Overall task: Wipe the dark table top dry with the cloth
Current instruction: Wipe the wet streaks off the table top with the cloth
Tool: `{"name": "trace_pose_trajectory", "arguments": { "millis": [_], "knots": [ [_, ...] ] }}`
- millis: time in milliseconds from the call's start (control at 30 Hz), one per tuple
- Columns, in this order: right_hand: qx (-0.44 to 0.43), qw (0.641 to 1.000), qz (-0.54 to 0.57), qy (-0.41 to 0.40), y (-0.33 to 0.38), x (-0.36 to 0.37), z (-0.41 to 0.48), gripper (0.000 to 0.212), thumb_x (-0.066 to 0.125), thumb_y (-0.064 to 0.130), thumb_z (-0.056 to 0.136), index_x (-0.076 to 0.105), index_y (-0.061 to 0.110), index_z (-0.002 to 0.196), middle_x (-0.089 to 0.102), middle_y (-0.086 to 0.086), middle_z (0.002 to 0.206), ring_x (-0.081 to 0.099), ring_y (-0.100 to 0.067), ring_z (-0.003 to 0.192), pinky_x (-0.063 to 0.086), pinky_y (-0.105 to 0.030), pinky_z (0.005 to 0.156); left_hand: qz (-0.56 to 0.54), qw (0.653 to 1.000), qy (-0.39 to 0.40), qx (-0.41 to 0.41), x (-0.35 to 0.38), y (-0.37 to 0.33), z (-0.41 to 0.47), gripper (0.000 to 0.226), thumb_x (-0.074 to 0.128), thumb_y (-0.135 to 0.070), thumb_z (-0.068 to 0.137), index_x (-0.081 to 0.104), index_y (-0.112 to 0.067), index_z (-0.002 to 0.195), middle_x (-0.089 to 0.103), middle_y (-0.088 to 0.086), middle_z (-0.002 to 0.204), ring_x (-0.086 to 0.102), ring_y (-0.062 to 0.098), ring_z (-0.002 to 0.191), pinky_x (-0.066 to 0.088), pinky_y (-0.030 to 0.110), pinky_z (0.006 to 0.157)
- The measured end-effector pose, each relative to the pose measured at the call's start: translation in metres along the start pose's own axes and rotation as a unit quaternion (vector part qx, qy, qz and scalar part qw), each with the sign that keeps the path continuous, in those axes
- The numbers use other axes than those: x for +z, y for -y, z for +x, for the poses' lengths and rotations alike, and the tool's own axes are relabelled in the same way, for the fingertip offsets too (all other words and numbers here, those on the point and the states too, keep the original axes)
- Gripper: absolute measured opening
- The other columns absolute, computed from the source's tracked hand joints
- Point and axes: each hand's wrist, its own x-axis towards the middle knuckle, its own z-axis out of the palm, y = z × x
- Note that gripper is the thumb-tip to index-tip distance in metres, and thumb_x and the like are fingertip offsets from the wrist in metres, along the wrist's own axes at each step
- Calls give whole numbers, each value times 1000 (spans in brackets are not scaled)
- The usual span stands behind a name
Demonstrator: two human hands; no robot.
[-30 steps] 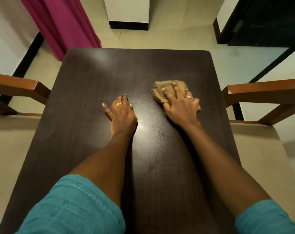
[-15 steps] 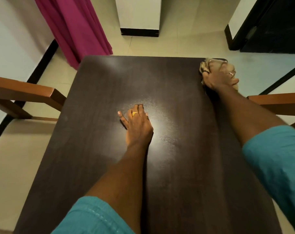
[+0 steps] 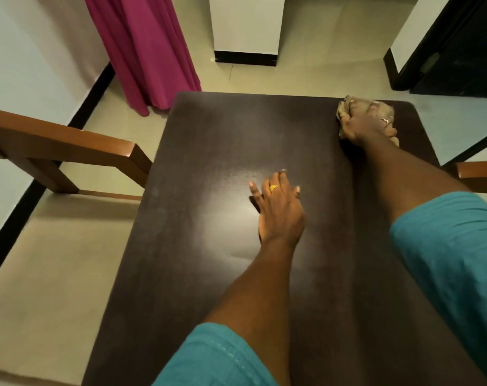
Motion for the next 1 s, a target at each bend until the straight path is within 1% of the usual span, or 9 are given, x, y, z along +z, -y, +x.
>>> {"name": "trace_pose_trajectory", "arguments": {
  "millis": [100,200,267,333,500,600,767,867,1000],
  "knots": [
    [-55,998,-35,7,50,23,-6,56,24,49,99,8,34,150,-5,-7,160,-2,-50,141,9,-63,108,-105,994,6,-9,-9,9,2,49,31,-29,99,24,-11,144,32,9,148,25,25,140,-7,45,117],
    [-114,992,-37,39,108,48,-13,54,22,49,98,8,38,150,-8,-7,160,-2,-53,140,6,-67,107,-204,978,13,-29,-26,29,9,63,13,-45,94,26,-10,144,30,11,149,25,27,137,10,39,117],
    [-145,987,-48,46,143,62,-22,55,24,47,98,6,39,150,-10,-8,160,-5,-54,139,3,-68,107,-217,974,-20,-61,-39,51,20,55,22,-38,97,29,-9,143,33,13,147,31,29,133,20,37,112],
    [-185,980,-50,55,178,75,-33,56,27,44,99,6,37,150,-11,-10,159,-7,-54,139,-1,-67,108,-193,973,-69,-102,-50,79,33,48,36,-27,98,32,-6,141,36,16,146,34,31,132,19,38,112],
    [-280,955,-57,80,243,107,-66,54,22,47,98,7,39,149,-9,-8,160,-10,-54,139,-4,-70,107,-155,964,-125,-178,-82,137,56,48,34,-24,99,27,-8,143,30,15,150,24,28,140,8,39,116],
    [-352,927,-85,96,263,120,-87,54,23,50,97,8,42,148,-6,-8,160,-4,-49,142,-3,-72,106,-116,959,-132,-222,-90,156,56,48,33,-23,99,26,-6,143,27,15,152,21,28,141,6,41,118],
    [-426,897,-75,92,241,125,-127,49,24,53,97,25,44,144,5,1,161,9,-43,143,5,-68,107,-63,964,-103,-236,-85,148,42,50,32,-27,99,24,-8,144,25,14,153,17,29,142,8,44,119],
    [-405,910,-59,71,199,117,-130,45,26,48,97,31,43,142,7,3,160,13,-40,143,9,-65,107,-8,976,-69,-207,-80,138,32,51,32,-30,99,22,-8,145,25,16,153,16,30,143,4,45,118],
    [-315,948,-32,26,131,97,-116,43,29,43,96,35,41,139,8,3,160,13,-40,143,14,-64,105,15,982,-57,-178,-73,124,12,52,32,-30,99,24,-6,144,29,17,150,18,32,142,0,47,118]
  ]
}}
